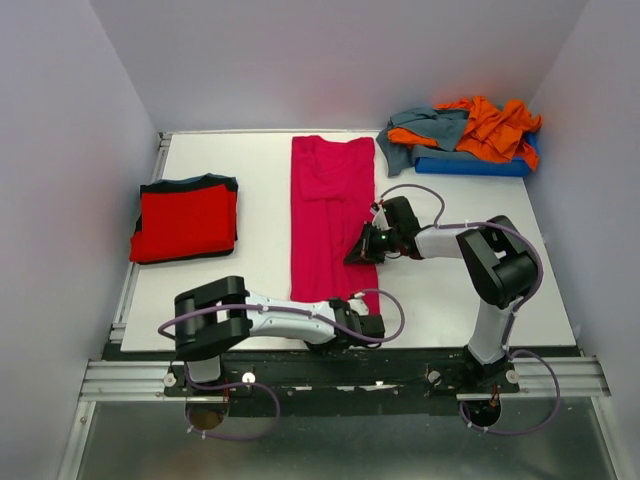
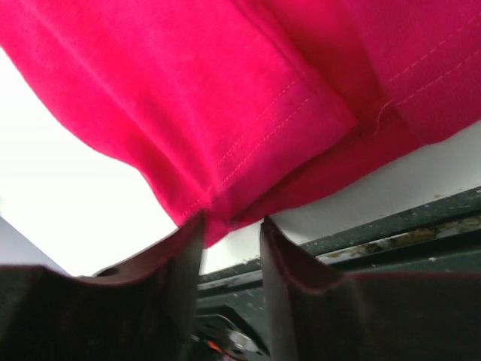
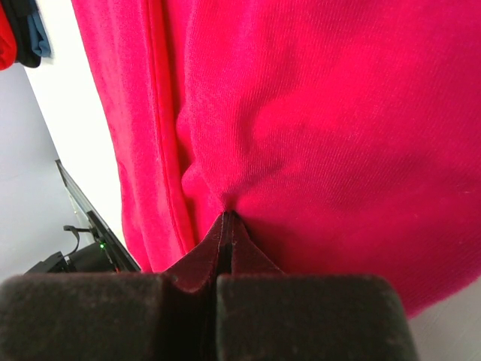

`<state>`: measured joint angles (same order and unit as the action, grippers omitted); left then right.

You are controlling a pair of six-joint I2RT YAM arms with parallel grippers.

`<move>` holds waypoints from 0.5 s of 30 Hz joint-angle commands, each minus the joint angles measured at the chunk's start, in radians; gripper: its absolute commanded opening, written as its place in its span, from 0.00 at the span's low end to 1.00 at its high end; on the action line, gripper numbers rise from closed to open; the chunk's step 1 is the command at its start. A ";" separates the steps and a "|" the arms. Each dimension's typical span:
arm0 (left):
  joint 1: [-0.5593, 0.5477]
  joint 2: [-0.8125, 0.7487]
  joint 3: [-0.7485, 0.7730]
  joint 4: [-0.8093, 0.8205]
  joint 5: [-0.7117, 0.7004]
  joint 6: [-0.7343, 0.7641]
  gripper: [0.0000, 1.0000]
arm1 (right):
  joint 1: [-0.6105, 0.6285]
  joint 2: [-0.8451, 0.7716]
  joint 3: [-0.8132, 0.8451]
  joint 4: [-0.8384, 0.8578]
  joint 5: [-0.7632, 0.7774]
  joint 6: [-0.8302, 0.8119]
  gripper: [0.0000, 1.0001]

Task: Fold and stack the t-shirts
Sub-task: Grab the bottom of the folded rectangular tshirt with both arms

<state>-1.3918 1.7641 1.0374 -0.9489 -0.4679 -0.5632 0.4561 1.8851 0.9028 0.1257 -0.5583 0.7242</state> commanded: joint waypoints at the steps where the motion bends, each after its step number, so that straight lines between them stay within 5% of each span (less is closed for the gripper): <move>1: -0.007 -0.075 0.050 -0.044 -0.038 -0.029 0.52 | -0.008 0.037 0.001 -0.060 0.051 -0.029 0.01; 7: 0.120 -0.279 0.044 0.012 0.027 -0.070 0.55 | -0.008 -0.053 -0.045 -0.052 0.040 -0.045 0.04; 11: 0.295 -0.449 -0.040 0.062 0.101 -0.135 0.54 | -0.007 -0.199 -0.128 -0.097 0.089 -0.036 0.29; 15: 0.427 -0.580 -0.170 0.156 0.216 -0.199 0.54 | -0.004 -0.364 -0.275 -0.119 0.101 -0.006 0.35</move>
<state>-1.0515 1.2781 0.9833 -0.8635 -0.3893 -0.6731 0.4561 1.6569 0.7433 0.0772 -0.5045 0.7067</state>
